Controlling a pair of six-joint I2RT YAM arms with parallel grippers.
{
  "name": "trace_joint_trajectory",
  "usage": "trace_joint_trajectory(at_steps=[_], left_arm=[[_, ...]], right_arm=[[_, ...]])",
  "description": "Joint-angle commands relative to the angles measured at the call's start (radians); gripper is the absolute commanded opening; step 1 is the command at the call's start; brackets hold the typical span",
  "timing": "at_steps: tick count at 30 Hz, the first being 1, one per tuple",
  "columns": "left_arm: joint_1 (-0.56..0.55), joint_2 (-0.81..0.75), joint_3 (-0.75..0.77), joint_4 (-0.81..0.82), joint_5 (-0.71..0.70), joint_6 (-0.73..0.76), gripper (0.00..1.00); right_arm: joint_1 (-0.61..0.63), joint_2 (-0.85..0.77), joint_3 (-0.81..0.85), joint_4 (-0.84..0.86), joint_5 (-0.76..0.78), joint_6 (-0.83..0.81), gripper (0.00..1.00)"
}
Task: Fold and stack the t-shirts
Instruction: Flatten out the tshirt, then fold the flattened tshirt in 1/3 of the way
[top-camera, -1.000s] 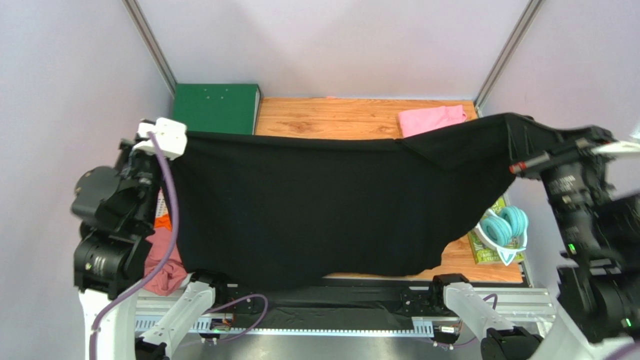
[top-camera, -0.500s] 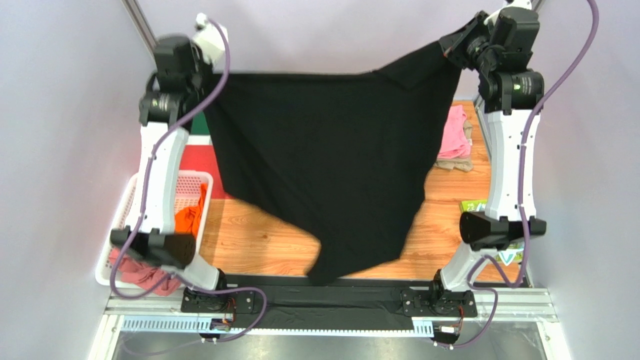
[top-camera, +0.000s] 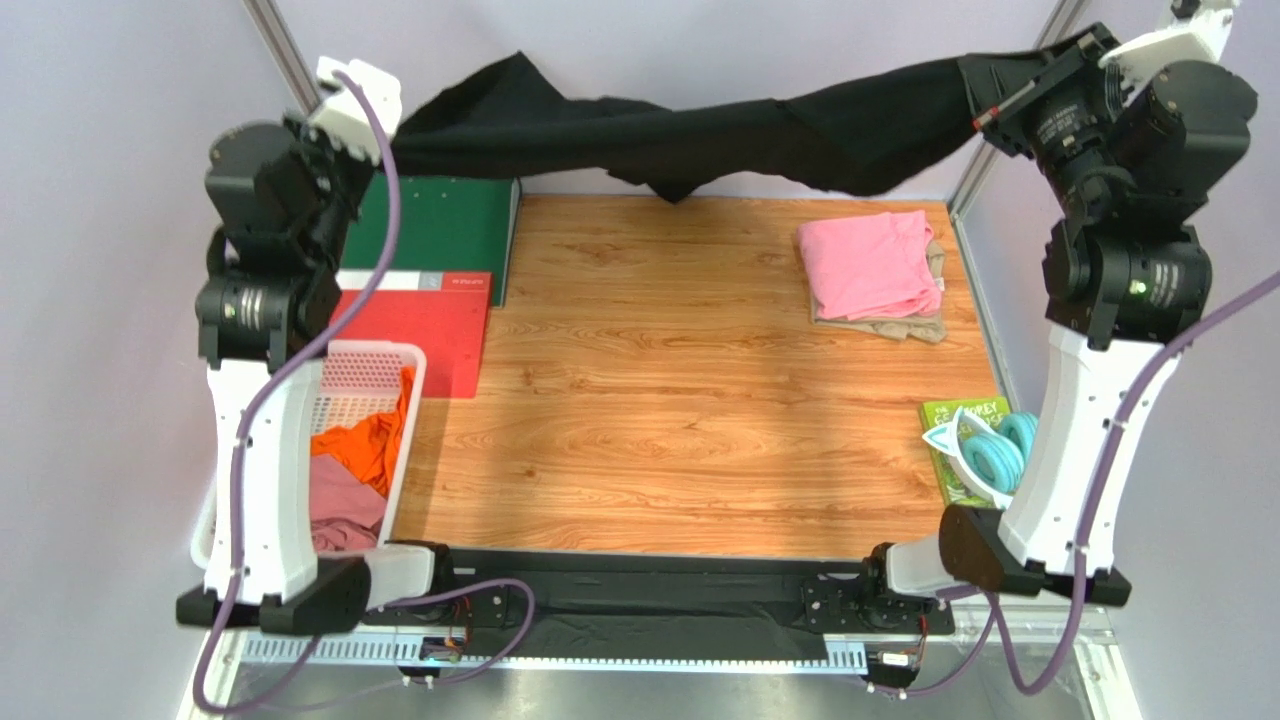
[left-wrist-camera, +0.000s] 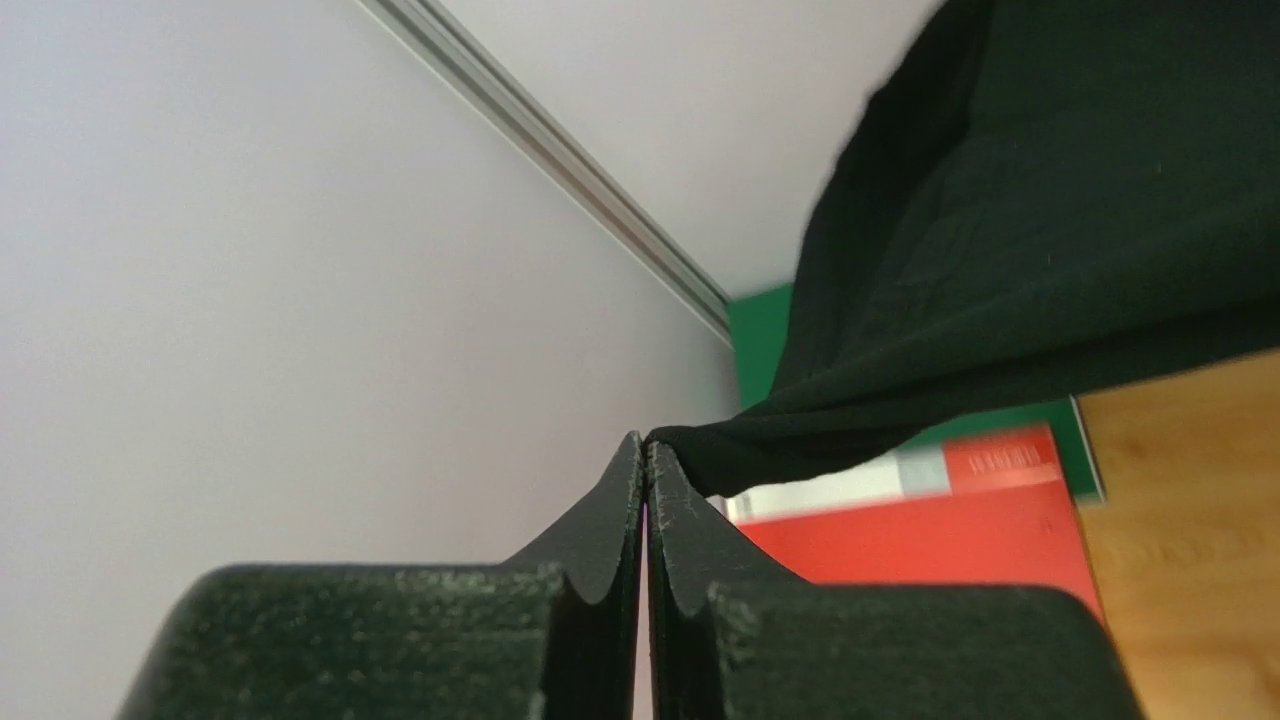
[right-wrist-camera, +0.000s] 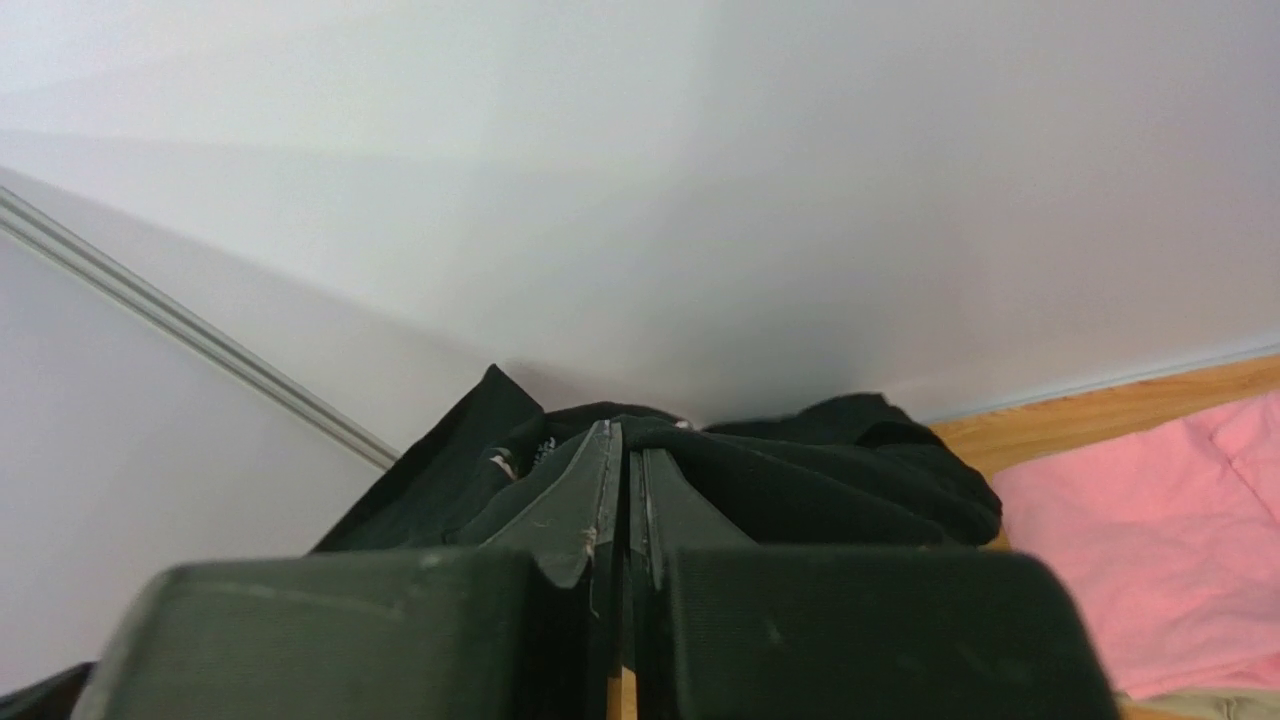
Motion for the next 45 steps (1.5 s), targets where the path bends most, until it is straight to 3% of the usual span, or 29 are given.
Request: trace_joint_trajectory(at_steps=[1, 5, 11, 17, 23, 28, 34, 38, 45], left_arm=[[0.011, -0.143, -0.272, -0.048, 0.063, 0.038, 0.0], [0.011, -0.27, -0.546, -0.197, 0.196, 0.104, 0.0], [0.011, -0.459, -0.836, -0.536, 0.387, 0.254, 0.0], [0.011, -0.554, -0.953, -0.619, 0.387, 0.27, 0.0], [0.011, -0.569, -0.993, -0.624, 0.399, 0.247, 0.0], [0.011, -0.479, -1.047, -0.604, 0.417, 0.186, 0.0], [0.011, -0.411, -1.095, -0.566, 0.399, 0.132, 0.0], [0.011, -0.416, -1.059, -0.442, 0.344, 0.07, 0.0], [0.011, -0.293, -0.976, -0.311, 0.258, 0.021, 0.0]], right_arm=[[-0.012, -0.091, -0.107, -0.05, -0.01, 0.01, 0.0], [-0.012, -0.219, -0.366, -0.172, -0.024, 0.013, 0.0], [0.012, -0.457, -0.825, -0.299, -0.103, -0.007, 0.0], [0.078, -0.685, -1.173, -0.452, -0.146, 0.057, 0.0], [0.111, -0.972, -1.319, -0.76, -0.161, 0.093, 0.0], [0.111, -1.101, -1.388, -0.887, -0.139, 0.134, 0.0], [0.111, -1.141, -1.51, -0.787, -0.133, 0.157, 0.0], [0.111, -1.01, -1.499, -0.565, -0.097, 0.16, 0.0], [0.111, -0.752, -1.434, -0.231, -0.025, 0.206, 0.0]])
